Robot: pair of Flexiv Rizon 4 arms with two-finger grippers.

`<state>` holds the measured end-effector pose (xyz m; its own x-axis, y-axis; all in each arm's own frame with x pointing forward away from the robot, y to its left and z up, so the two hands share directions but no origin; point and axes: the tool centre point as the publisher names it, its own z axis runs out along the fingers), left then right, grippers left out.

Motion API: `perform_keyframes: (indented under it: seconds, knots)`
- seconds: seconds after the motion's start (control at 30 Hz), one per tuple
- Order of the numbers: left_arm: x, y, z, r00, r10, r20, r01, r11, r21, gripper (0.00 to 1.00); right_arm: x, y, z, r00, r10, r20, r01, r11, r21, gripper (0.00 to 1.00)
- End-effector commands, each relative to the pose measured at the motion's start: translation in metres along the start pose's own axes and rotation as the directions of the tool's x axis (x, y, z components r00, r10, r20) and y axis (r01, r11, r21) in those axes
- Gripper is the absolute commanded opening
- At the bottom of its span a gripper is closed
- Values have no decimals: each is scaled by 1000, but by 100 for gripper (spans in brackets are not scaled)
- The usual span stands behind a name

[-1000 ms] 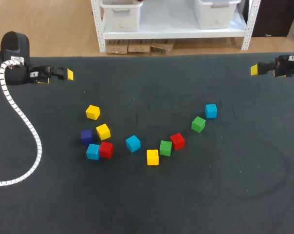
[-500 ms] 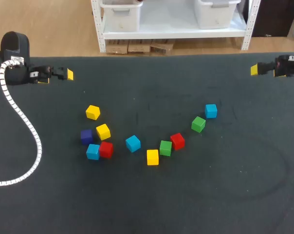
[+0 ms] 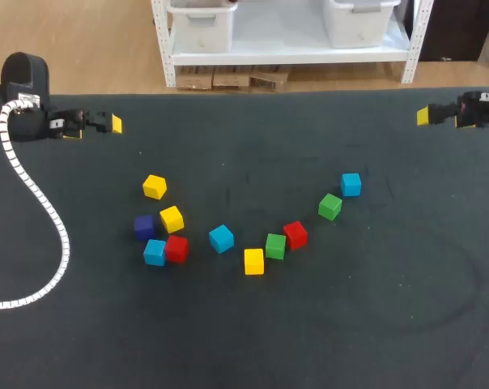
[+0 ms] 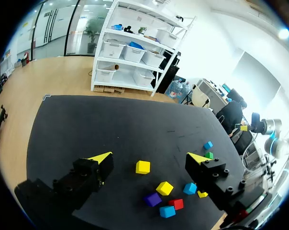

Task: Place the blue cubes, place green cubes on the blue cubes, place the yellow cubes on the green cubes, then place the red cubes on the yellow cubes, and place purple cube on the red cubes.

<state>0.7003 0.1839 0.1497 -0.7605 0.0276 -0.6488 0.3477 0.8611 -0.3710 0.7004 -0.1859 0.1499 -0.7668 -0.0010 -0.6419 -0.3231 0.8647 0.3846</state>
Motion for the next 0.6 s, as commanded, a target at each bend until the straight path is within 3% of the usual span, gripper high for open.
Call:
perform_keyframes:
  seconds: [0.03,0.13,0.27,0.37,0.6]
  knots:
    - [-26,-7,30,993,109,-52,-108,994,15,100,0,1,0,1000,0,1,0,1000,2,100]
    - [-41,-11,44,973,217,-83,-216,976,28,100,0,1,0,1000,0,1,0,1000,2,100]
    - [-53,-14,54,922,365,-133,-361,931,49,100,0,1,0,1000,0,1,0,1000,2,100]
    - [-57,-17,59,862,474,-179,-469,880,74,100,0,1,0,1000,0,1,0,1000,2,100]
    - [-62,-26,59,692,687,-224,-669,726,158,100,0,1,0,1000,0,1,0,1000,2,100]
